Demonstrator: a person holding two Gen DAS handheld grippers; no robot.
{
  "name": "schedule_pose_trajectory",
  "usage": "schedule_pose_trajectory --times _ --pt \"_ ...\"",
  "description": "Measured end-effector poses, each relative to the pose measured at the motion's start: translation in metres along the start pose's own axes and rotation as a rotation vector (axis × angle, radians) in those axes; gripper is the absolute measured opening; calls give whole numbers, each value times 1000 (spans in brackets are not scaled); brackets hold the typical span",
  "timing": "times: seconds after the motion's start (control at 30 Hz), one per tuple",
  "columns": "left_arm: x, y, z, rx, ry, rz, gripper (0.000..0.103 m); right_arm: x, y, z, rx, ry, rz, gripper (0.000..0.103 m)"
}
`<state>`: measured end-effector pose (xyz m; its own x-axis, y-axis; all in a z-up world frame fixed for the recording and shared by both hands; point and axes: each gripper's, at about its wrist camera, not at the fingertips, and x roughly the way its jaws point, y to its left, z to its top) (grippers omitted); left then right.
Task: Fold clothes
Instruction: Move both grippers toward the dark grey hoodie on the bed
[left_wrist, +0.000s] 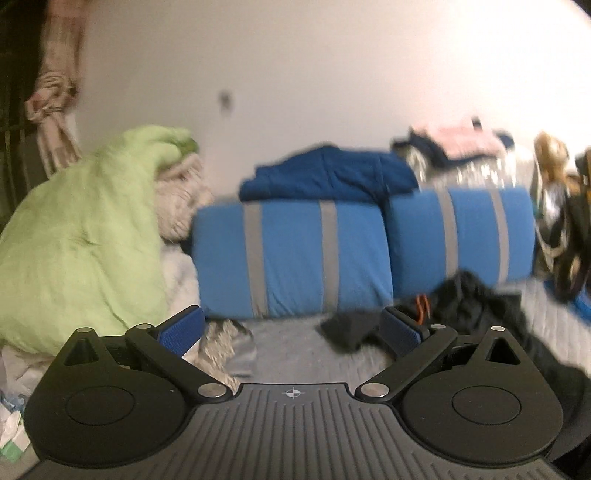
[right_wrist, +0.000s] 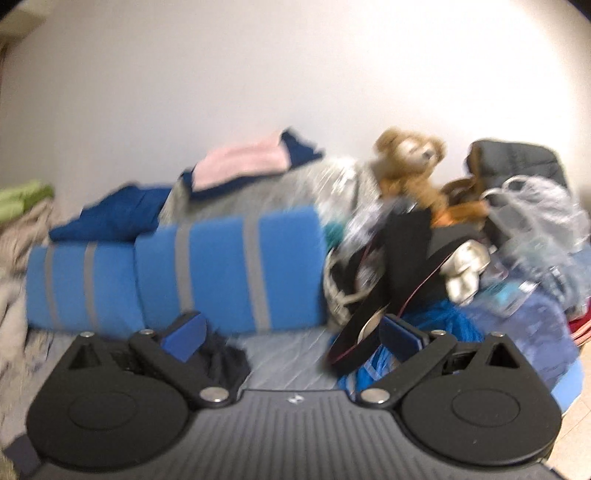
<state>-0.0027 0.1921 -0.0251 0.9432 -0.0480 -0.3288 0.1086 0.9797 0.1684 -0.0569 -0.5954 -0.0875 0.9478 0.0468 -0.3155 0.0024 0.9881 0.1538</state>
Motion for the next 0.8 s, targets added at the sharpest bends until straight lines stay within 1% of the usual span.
schedule_pose_trajectory --times 0.07,0.13,0.2,0.27,0.37,0.5,0.63,0.8 --pt "-9 5 -2 -9 -15 28 103 -10 -12 8 8 -4 -9 103" --pt "-12 5 -12 -7 -13 39 103 -17 -15 10 -6 -7 -23 103" --pt "-9 1 -29 -8 6 21 103 -19 -16 4 -30 6 -43 103" --pt "-1 -7 -47 -15 28 -11 103 -16 -13 -10 -51 26 -47 103" --pt "18 -20 -81 -50 52 -98 103 -5 -3 -43 -72 60 3 103" --pt "46 -40 -123 -108 62 -215 103 11 18 -90 -115 93 95 103" --pt "60 -50 -158 -133 54 -256 103 24 38 -132 -140 127 148 103" --pt "69 -46 -189 -239 94 -357 103 46 44 -173 -60 207 245 103"
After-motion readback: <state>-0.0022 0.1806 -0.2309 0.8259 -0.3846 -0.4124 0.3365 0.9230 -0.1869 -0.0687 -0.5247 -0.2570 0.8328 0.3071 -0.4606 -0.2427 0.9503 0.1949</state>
